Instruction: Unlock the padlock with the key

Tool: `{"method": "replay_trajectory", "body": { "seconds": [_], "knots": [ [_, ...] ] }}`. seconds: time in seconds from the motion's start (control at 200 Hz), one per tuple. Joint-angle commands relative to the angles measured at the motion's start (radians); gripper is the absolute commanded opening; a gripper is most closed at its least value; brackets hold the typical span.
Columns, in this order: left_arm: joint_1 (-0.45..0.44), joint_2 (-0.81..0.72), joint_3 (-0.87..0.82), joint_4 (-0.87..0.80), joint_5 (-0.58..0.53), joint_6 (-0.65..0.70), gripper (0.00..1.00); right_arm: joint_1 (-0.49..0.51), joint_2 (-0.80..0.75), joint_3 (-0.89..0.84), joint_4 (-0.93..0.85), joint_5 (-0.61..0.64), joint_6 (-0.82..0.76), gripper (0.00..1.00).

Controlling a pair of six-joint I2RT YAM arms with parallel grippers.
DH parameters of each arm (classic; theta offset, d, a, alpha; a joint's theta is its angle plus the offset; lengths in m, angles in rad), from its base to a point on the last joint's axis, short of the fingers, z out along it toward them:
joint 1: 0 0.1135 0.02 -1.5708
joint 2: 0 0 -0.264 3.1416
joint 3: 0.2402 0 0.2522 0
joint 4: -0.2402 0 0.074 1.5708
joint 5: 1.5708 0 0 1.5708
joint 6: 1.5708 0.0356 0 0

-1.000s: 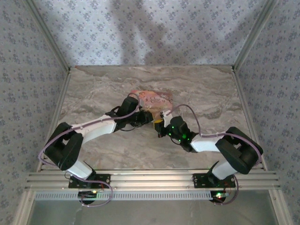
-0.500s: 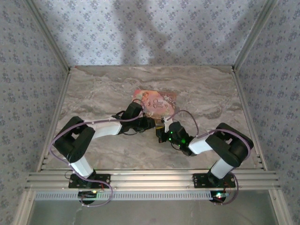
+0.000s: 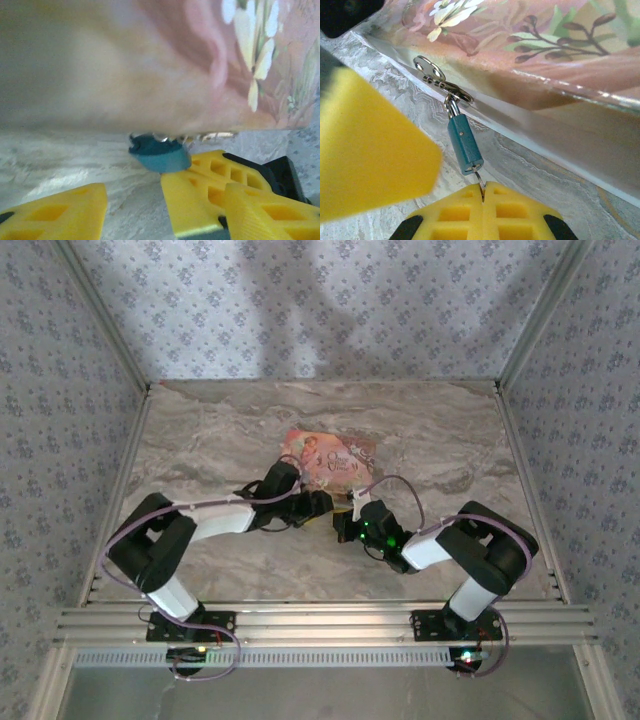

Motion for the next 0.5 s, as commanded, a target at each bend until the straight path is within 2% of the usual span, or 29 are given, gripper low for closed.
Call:
{"method": "replay_trajectory", "body": {
  "seconds": [0.0,0.095,0.295,0.495],
  "knots": [
    [0.023,-0.089,-0.054,0.027,-0.026,-0.042,0.69,0.004,0.005,-0.003,0.034,0.012,0.032,0.0],
    [0.042,-0.146,-0.133,0.122,-0.049,-0.101,0.72,0.004,-0.004,0.002,0.028,-0.004,0.048,0.0],
    [0.051,-0.197,-0.271,0.381,-0.076,-0.222,0.7,0.004,-0.057,0.034,-0.075,-0.025,0.109,0.0],
    [0.045,-0.181,-0.299,0.458,-0.081,-0.278,0.67,0.004,-0.08,0.06,-0.131,-0.05,0.2,0.0]
  ]
}}
